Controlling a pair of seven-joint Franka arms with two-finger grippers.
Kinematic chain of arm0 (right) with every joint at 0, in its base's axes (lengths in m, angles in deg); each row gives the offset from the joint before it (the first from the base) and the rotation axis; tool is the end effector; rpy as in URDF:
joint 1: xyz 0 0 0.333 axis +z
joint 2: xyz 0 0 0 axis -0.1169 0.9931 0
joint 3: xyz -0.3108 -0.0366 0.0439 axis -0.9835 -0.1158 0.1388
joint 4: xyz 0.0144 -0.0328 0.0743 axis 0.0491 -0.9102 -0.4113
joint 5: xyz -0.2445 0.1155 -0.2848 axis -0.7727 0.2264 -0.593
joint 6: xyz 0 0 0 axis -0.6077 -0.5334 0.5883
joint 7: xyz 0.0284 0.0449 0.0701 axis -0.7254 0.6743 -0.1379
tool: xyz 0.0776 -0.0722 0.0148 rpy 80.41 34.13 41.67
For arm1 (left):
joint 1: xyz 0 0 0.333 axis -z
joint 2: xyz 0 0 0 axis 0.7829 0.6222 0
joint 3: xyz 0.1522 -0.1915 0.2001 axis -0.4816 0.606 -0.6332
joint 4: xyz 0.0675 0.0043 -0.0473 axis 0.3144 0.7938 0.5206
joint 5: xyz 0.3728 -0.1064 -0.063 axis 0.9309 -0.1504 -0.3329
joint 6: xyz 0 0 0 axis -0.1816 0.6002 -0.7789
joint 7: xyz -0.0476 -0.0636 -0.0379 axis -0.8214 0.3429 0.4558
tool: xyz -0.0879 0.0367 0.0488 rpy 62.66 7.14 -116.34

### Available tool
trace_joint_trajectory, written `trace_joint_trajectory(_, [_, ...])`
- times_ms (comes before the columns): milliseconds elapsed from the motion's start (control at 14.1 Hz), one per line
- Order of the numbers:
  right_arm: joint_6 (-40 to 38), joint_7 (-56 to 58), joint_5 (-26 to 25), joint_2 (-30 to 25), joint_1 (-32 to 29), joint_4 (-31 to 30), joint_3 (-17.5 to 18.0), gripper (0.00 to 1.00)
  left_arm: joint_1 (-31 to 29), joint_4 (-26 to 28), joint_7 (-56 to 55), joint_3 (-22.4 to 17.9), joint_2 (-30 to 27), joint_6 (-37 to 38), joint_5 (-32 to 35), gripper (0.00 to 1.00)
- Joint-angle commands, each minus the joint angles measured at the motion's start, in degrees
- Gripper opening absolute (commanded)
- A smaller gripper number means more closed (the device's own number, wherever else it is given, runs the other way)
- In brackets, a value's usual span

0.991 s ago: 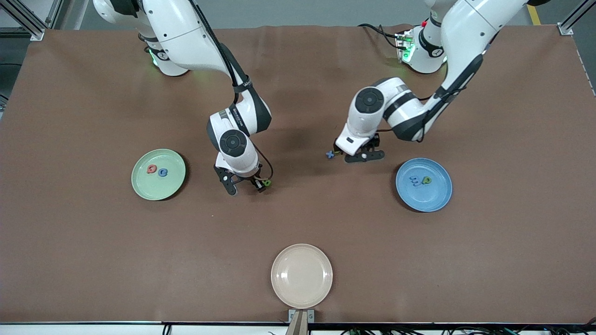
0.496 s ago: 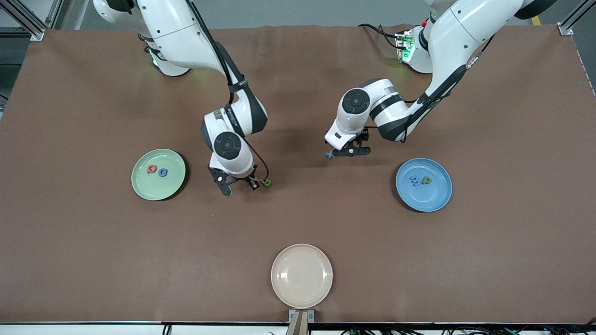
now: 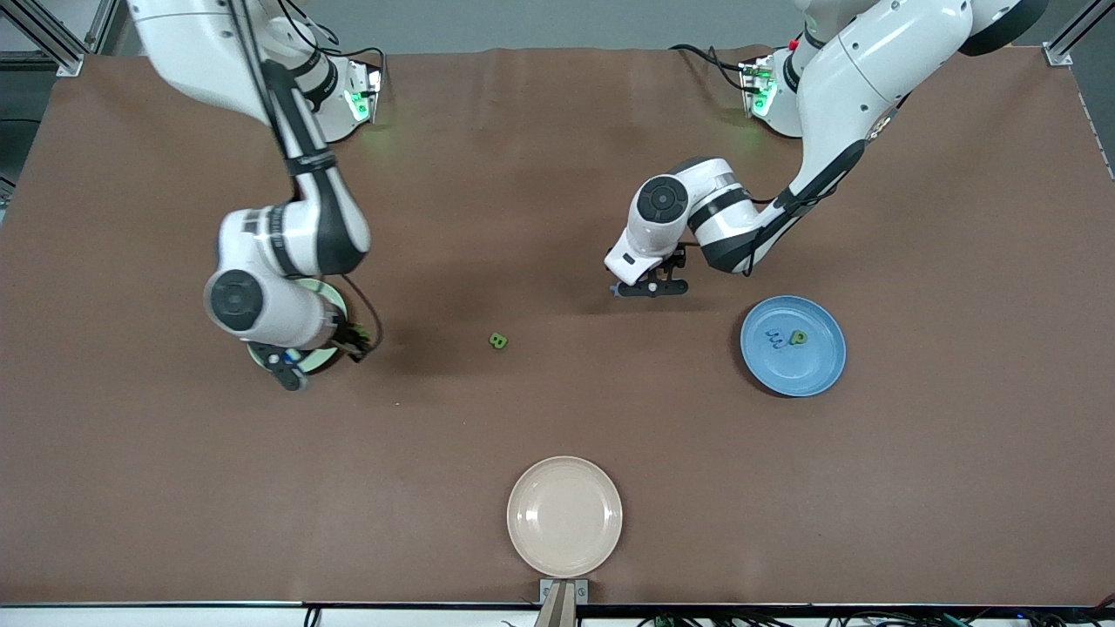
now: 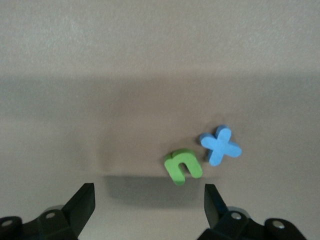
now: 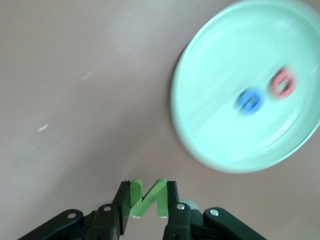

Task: Sort upper and lower case letters into plates
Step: 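Put the green N on the green plate with the right gripper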

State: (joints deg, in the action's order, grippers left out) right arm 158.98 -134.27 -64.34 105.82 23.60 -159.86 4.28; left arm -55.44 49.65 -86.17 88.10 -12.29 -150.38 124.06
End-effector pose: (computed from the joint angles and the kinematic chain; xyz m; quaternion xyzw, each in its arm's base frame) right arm 0.5874 0.1227 0.2697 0.9248 -0.3682 -0.0925 0.0250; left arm 0.4123 -0.3768 0.1730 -0.9977 -0.0033 0.0661 0.0168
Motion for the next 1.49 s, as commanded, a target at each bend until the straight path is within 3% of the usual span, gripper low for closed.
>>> trace_joint_trajectory(0, [9.2,9.1,0.0,-4.4,-1.3,-11.5,-1.4,0.0,0.0,-1.1,-0.1,0.0,1.2,-0.5,2.2,0.95])
trace_joint_trajectory(212, [17.6,14.9,0.0,-4.2,-4.6,-17.4,-1.3,0.0,0.0,-1.0,-0.1,-0.4,1.3,-0.9,2.7,0.9])
trace_joint_trajectory(637, [18.2,15.1,0.2,-3.5,-3.4,-19.4,-0.8,0.01,0.0,-0.8,0.0,-0.5,1.7,-1.0,2.8,0.8])
trace_joint_trajectory(991, [18.1,15.0,0.7,-3.3,-2.2,-19.1,-0.8,0.04,-0.1,-0.8,0.0,-0.5,1.7,-0.9,2.8,0.57])
trace_joint_trajectory(1062, [17.9,14.9,0.7,-3.2,-2.2,-19.0,-0.8,0.18,-0.1,-0.8,0.0,-0.5,1.7,-0.9,2.8,0.54])
trace_joint_trajectory(1204, [17.6,15.1,0.7,-3.2,-2.2,-18.8,-0.8,0.86,0.0,-1.0,0.0,-0.6,1.7,-1.0,2.8,0.53])
trace_joint_trajectory(1274, [17.5,15.0,0.7,-3.2,-2.2,-18.5,-0.8,1.0,0.0,-1.1,0.0,-0.6,1.7,-0.9,2.9,0.53])
trace_joint_trajectory(1416, [15.7,14.5,0.7,-3.5,-2.2,-16.9,-0.9,1.0,0.0,-1.5,-0.2,-0.6,1.7,-1.0,4.0,0.53])
